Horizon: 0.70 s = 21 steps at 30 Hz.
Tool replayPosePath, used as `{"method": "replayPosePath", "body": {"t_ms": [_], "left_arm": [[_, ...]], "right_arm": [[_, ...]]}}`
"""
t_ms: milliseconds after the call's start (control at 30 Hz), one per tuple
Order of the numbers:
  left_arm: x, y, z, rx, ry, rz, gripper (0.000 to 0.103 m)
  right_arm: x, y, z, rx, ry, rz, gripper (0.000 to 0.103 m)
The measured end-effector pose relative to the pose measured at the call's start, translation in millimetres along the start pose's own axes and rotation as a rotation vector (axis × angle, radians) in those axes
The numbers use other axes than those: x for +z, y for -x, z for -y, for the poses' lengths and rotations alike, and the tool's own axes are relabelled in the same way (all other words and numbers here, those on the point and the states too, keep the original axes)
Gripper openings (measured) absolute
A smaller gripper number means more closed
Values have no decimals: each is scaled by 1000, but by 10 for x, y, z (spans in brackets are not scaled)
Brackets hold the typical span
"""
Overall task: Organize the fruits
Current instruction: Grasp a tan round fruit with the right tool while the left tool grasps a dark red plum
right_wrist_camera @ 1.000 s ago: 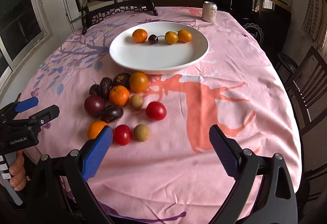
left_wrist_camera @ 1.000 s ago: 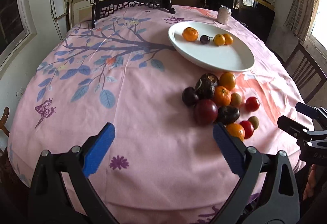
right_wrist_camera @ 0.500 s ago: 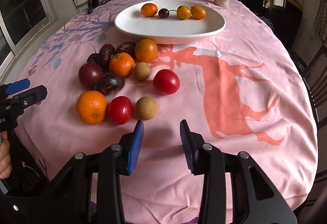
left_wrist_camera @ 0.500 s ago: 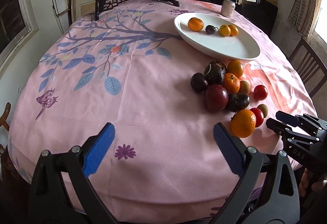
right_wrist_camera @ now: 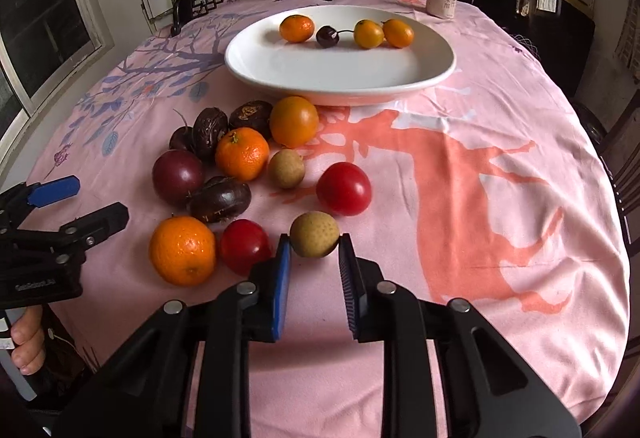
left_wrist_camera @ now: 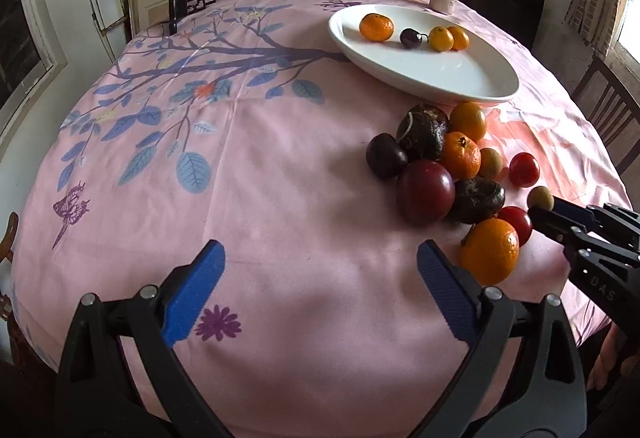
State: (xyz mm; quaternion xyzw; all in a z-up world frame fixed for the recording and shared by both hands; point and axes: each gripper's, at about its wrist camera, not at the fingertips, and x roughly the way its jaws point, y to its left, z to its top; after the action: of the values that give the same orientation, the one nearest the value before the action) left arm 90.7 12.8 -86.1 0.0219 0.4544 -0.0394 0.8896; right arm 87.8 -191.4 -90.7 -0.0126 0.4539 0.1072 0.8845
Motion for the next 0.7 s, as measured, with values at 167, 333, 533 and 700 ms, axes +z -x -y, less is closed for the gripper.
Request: {"method": "replayPosePath", "body": {"t_ms": [167,333,533,700], "left_arm": [[118,-183,213,-38,-19,-32,98],[264,-294,369,-88,-14,-53,80],[312,-298,479,-138,-17,-49,38],[255,-200,469,-148,-21,-29,38]], "right_arm": [[-101,249,161,7,-33,39,24],[-158,275,244,48,-65,42,24],[-182,287,279,67,-80,47,24],[-180,279,235,82,-75,43,24]]}}
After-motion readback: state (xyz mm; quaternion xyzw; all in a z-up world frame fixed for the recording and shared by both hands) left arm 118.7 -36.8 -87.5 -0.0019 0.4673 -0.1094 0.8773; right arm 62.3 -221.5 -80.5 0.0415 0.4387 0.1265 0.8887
